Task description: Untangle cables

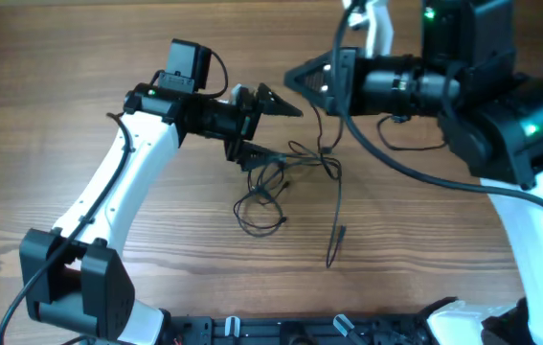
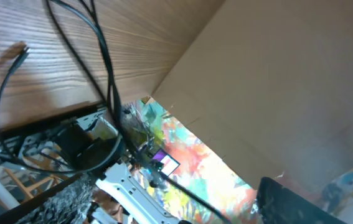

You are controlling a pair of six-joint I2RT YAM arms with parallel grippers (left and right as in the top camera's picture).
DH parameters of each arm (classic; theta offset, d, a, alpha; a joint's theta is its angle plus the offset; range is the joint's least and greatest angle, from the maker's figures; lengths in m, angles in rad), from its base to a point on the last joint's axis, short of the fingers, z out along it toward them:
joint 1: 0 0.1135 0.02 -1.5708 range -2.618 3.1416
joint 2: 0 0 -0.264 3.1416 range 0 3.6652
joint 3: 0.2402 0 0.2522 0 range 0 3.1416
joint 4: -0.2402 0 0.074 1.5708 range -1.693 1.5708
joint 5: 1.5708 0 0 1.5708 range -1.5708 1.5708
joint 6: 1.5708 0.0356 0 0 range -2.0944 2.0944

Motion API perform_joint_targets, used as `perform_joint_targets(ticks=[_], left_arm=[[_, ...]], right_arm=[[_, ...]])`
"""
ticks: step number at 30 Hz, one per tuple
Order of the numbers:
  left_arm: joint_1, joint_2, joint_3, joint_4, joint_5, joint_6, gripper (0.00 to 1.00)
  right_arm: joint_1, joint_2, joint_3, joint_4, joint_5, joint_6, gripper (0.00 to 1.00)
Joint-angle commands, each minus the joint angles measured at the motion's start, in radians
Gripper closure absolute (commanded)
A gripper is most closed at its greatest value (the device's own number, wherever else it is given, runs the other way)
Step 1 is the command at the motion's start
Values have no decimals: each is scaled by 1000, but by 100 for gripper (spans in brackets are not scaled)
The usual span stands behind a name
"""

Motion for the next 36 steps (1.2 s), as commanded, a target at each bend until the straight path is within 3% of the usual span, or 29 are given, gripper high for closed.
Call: perform_joint_targets(ticks=[1, 11, 14, 15, 20, 29, 36], left_arm=[[-11, 7, -5, 11, -80, -76, 19], [-24, 8, -5, 11, -169, -97, 54], [-24, 7, -5, 11, -224, -97, 81], [-24, 8, -5, 11, -245, -97, 95], [-24, 7, -5, -48, -438, -93, 96], [18, 8, -5, -265, -1077, -94, 96], [95, 8, -5, -302, -1247, -93, 96]], right_arm=[[48, 35, 8, 24, -35, -21, 95], [77, 43, 9, 193, -146, -5, 96], [77, 43, 9, 214, -160, 14, 96], [77, 43, 9, 214, -159, 13, 95], [53, 38, 9, 222, -112, 11, 96], [-145, -64, 86, 239, 8, -4, 95], [-364, -136, 256, 312, 95, 55, 95]])
